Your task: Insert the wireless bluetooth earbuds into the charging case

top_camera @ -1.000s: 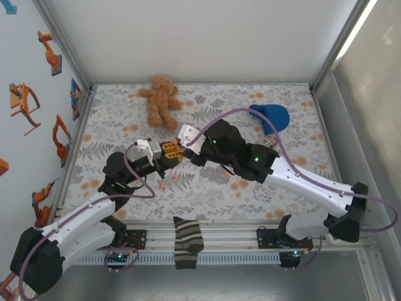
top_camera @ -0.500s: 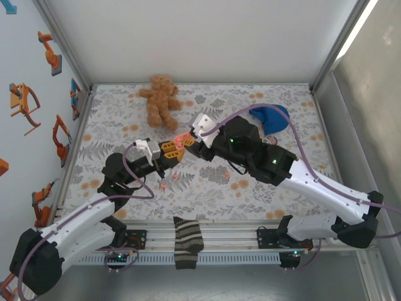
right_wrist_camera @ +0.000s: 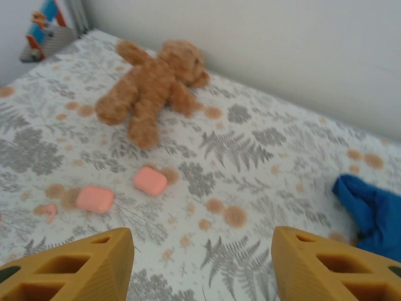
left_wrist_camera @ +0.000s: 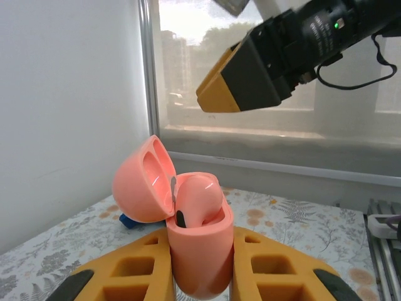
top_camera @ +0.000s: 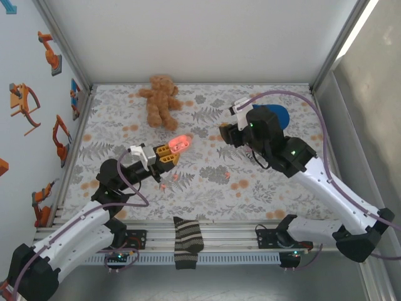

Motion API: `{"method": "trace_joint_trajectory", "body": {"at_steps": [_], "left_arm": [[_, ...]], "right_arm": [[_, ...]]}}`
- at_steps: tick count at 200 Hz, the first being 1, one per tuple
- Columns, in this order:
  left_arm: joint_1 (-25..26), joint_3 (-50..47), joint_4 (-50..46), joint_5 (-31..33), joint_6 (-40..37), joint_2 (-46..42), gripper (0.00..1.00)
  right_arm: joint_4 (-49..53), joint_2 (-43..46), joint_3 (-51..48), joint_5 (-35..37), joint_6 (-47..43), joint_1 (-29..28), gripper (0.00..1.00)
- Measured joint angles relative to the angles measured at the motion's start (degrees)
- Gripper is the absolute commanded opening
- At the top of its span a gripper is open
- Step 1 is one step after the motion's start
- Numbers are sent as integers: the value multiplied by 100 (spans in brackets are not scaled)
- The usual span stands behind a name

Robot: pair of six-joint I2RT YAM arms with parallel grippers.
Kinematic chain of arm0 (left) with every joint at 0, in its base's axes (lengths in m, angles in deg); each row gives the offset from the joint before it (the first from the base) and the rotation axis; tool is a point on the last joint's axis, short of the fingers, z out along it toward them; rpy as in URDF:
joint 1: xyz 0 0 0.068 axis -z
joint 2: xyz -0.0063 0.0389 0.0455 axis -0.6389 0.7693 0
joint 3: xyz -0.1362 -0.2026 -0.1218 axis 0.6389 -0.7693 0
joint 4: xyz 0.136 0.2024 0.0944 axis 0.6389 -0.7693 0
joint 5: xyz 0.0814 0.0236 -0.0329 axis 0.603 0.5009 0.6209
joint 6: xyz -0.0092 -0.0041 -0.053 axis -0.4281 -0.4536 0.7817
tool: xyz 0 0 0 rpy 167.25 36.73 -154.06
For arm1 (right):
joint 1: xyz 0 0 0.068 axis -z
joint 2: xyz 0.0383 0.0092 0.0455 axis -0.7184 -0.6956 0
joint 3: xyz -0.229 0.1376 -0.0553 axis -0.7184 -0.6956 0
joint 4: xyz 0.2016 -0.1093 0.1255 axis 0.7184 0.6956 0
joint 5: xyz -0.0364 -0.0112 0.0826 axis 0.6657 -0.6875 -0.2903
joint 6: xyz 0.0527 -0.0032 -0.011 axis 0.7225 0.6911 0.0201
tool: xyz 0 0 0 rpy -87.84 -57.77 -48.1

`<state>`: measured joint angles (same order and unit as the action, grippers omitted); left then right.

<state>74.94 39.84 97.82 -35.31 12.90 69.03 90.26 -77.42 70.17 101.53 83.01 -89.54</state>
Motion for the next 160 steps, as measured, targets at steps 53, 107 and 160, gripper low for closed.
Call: {"method": "trace_joint_trajectory", "body": {"at_steps": [53, 107, 160], "left_arm": [[0, -57, -463, 146, -129, -616, 0], [0, -83, -807, 166, -192, -905, 0], [0, -98, -981, 166, -214, -964, 0]], "right_arm": [[1019, -546, -632, -831, 811, 887, 55], [1449, -2072, -671, -1891, 901, 1113, 45], [1443, -3198, -671, -2658, 752, 1434, 42]]}}
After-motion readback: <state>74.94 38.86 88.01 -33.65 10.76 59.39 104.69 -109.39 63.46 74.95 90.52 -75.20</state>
